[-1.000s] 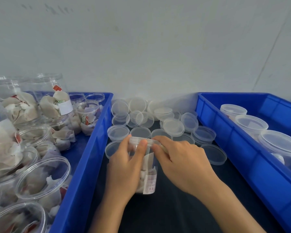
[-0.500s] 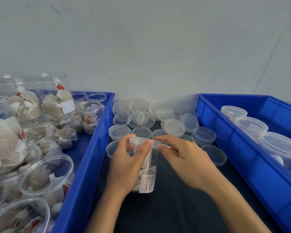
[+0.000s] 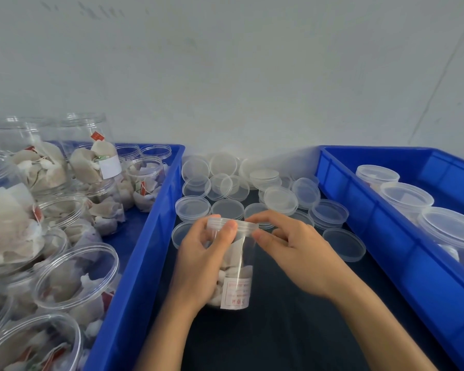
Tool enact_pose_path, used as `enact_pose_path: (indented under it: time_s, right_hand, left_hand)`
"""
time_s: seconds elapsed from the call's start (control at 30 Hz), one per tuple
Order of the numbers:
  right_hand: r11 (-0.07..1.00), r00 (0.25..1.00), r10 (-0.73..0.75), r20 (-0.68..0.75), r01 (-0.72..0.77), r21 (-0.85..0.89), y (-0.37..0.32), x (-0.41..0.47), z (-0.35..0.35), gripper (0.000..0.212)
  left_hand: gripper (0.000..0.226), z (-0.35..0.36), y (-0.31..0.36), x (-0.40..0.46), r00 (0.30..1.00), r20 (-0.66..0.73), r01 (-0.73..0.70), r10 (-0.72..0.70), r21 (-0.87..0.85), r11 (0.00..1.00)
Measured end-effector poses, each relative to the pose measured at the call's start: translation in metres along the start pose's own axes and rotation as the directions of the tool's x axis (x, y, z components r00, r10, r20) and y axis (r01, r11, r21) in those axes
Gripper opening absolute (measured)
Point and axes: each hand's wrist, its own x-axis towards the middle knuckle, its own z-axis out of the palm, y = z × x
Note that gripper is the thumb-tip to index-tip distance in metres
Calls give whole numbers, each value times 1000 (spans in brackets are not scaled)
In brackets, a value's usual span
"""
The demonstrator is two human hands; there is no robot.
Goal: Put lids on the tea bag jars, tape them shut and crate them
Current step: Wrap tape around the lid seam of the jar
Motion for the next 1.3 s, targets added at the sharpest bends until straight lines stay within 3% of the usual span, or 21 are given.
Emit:
enact_pose_path:
  time_s: [0.13,0.23,0.3,0.47,0.6,0.7,0.8,0.93,1.1,1.3]
  right_hand:
    - [999,999,25,30,-26,29,-3,-2,0,36]
    - [999,997,24,67,-27,38,-5,-2,-4,31]
    - [999,998,32,59,-34,33,-6,-3,-7,34]
    - [997,998,64,-20,-65,-43,-9,-11,-7,32]
    - [988,995,66,-79,-77,-135,-13,-14,-3,40]
    - [974,990,32,-140,-62,-218,-20,-15,4,45]
    - [957,986,-6,-167,-43,-286,-25,-16,9,47]
    - [987,999,25,-24,-28,-159,-22,-16,1,40]
    - [994,1000,10,-5,-11,-105,-12,-14,-6,33]
    - [999,999,1,43,-2,38,-5,-9,-7,24]
  left_hand:
    - [45,-2,0,-1,999,45,10,-8,-52,999]
    - [58,-3,-2,0,995,84,64,-54,-121,991]
    - [53,-2,-2,-1,992,110,74,-60,-127,989]
    - [52,3,-3,-3,994,112,-5,-2,59,998]
    - [55,5,1,-6,987,-110,-84,119,279,957]
    - [59,11,3,-12,987,-106,-83,117,279,957]
    - [76,14,3,-14,994,-71,-56,79,285,957]
    - [72,11,1,-9,997,-67,-33,49,227,973]
    - [52,10,5,-9,997,-55,-46,57,187,981]
    - [72,5,2,-8,998,-41,-48,54,139,989]
